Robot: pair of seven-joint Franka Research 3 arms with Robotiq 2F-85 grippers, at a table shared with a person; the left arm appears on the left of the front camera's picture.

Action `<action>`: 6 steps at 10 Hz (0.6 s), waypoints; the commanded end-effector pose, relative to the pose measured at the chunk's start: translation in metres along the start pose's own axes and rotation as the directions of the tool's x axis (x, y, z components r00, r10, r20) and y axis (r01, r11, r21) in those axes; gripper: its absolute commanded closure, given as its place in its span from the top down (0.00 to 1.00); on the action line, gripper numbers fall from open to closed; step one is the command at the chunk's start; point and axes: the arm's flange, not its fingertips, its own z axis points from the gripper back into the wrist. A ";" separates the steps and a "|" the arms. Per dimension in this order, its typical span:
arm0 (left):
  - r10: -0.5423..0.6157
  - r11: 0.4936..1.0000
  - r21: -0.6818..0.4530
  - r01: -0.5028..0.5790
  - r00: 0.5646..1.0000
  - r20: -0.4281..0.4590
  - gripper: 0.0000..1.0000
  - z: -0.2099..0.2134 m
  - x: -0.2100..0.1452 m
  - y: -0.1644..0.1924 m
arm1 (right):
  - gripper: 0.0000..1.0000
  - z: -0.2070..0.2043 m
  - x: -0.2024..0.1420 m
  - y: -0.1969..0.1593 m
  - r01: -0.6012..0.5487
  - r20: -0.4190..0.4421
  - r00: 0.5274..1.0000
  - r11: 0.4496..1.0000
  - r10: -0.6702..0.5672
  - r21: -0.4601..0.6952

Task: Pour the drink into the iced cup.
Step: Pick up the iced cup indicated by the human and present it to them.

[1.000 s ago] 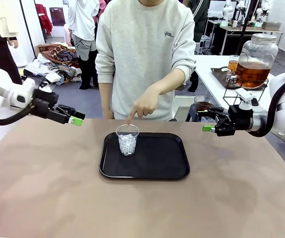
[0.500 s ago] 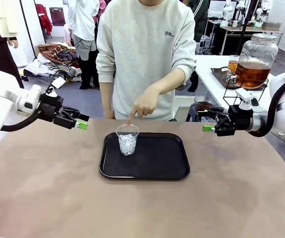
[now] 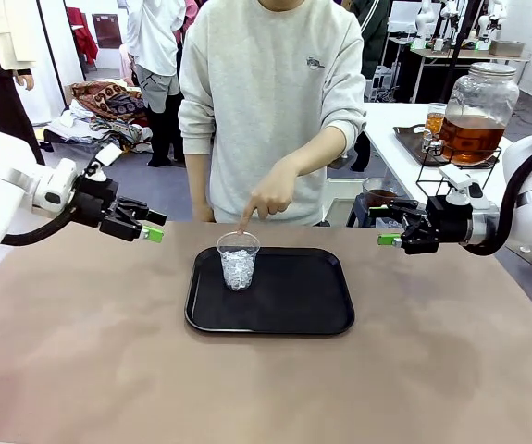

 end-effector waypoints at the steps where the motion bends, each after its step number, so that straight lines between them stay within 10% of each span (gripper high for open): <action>1: -0.122 0.993 0.014 0.121 0.992 0.017 1.00 -0.015 -0.014 0.011 | 1.00 -0.002 0.004 -0.003 0.001 -0.006 1.000 1.000 -0.001 0.002; 6: -0.188 0.982 -0.004 0.188 0.982 0.019 1.00 -0.043 -0.041 0.036 | 1.00 -0.002 0.004 -0.003 0.001 -0.006 1.000 1.000 -0.001 0.002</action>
